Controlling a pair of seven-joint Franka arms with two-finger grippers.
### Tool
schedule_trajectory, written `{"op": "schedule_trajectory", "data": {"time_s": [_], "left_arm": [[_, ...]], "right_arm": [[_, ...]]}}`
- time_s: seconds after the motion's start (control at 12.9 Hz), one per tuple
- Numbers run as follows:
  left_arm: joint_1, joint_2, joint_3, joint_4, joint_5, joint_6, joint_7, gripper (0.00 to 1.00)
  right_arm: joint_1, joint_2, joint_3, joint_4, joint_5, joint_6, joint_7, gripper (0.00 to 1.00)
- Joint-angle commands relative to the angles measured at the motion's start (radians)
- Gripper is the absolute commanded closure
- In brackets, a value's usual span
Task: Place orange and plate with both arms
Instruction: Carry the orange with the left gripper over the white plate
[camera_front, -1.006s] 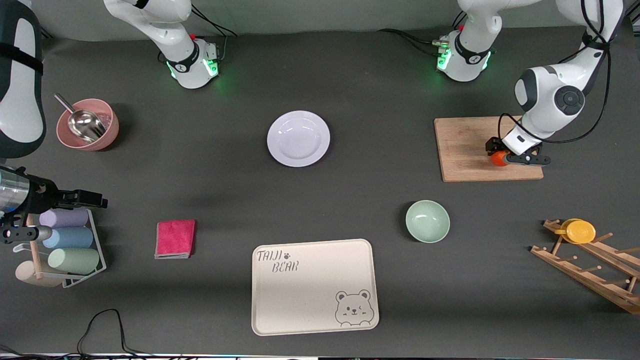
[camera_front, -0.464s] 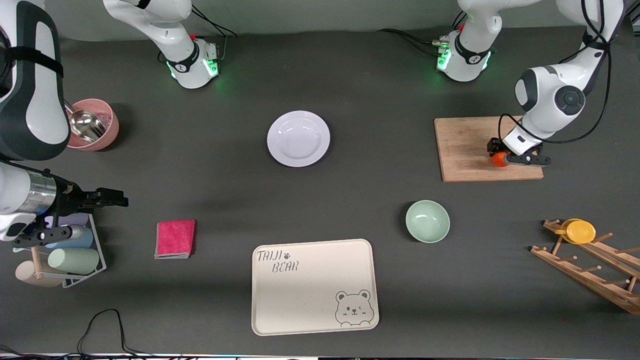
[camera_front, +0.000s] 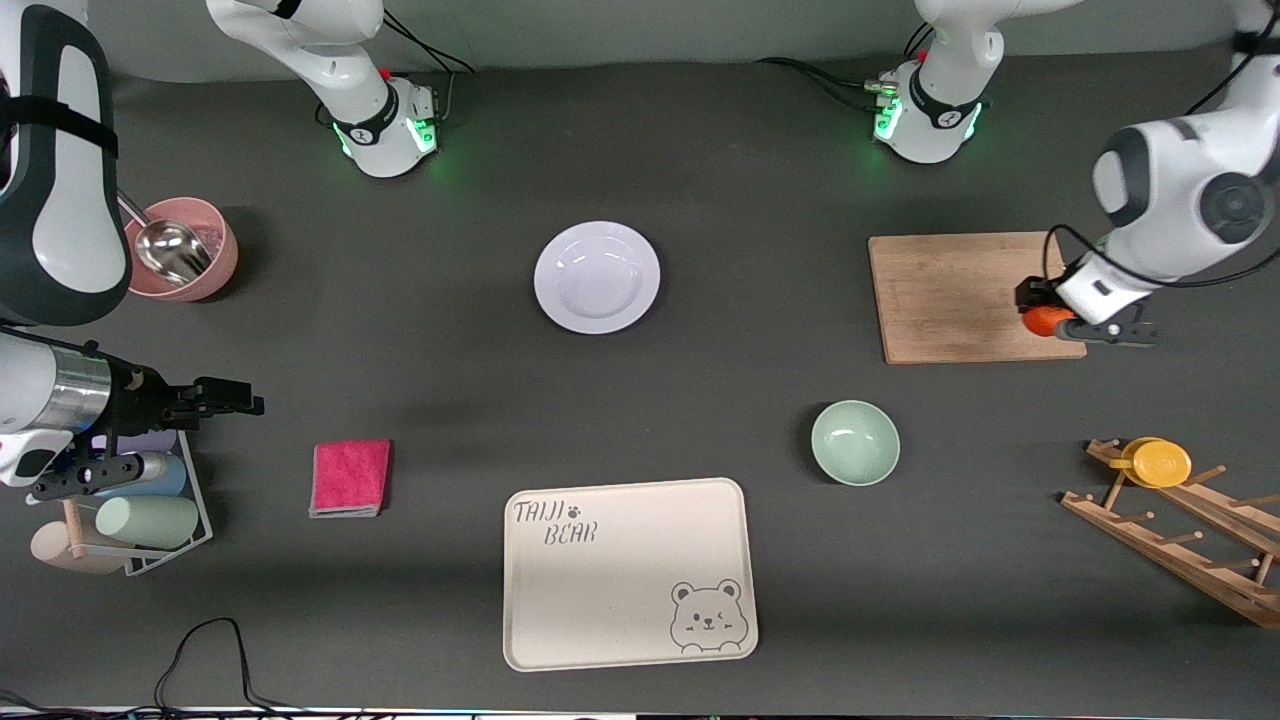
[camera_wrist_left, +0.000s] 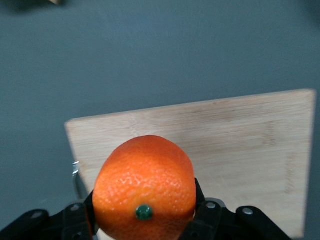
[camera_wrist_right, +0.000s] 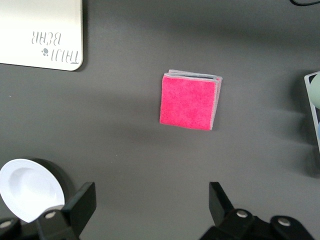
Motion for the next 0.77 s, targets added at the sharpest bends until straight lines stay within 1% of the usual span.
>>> {"op": "schedule_trajectory", "data": {"time_s": [0.0,0.08,0.23,0.31,0.39,0.46,0.7], "left_arm": [[-0.002,-0.076,-0.001,0.134,0.004,-0.201,0.012,0.51],[-0.002,-0.077,-0.001,0.191,0.004,-0.269,0.014,0.51],[-0.004,-0.079,-0.006,0.262,0.001,-0.351,0.006,0.51],[-0.004,-0.081,-0.030,0.289,-0.008,-0.386,-0.006,0.51],[-0.004,-0.079,-0.069,0.327,-0.015,-0.426,-0.058,0.51],[-0.005,-0.078,-0.125,0.354,-0.015,-0.450,-0.147,0.51],[-0.005,-0.070,-0.364,0.386,-0.068,-0.461,-0.441,0.51]], "right_arm": [[0.007,0.007,-0.003,0.018,0.025,-0.016,0.007,0.00],[0.004,0.008,-0.003,0.018,0.049,-0.016,0.007,0.00],[-0.001,0.013,-0.004,0.009,0.140,-0.018,0.008,0.00],[0.004,0.014,-0.004,0.010,0.155,-0.018,0.008,0.00],[0.009,0.014,-0.004,0.010,0.157,-0.018,0.008,0.00],[0.012,0.014,-0.003,0.007,0.167,-0.018,0.008,0.00],[0.013,0.014,-0.003,-0.017,0.201,-0.019,0.007,0.00]]}}
